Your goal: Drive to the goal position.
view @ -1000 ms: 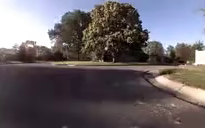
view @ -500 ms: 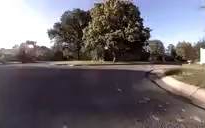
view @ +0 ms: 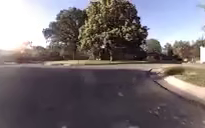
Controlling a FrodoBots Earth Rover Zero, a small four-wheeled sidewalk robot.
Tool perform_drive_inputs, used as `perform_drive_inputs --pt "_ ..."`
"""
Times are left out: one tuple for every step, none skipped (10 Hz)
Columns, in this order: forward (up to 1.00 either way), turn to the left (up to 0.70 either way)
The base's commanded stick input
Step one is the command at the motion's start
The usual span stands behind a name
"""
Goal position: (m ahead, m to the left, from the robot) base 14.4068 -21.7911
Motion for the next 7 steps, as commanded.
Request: perform_drive_inputs --pt "1.00 -0.37" --pt "1.00 -0.15" --pt "1.00 -0.03" --pt "1.00 0.00" --pt "1.00 0.00" --pt "1.00 0.00" --pt "1.00 0.00"
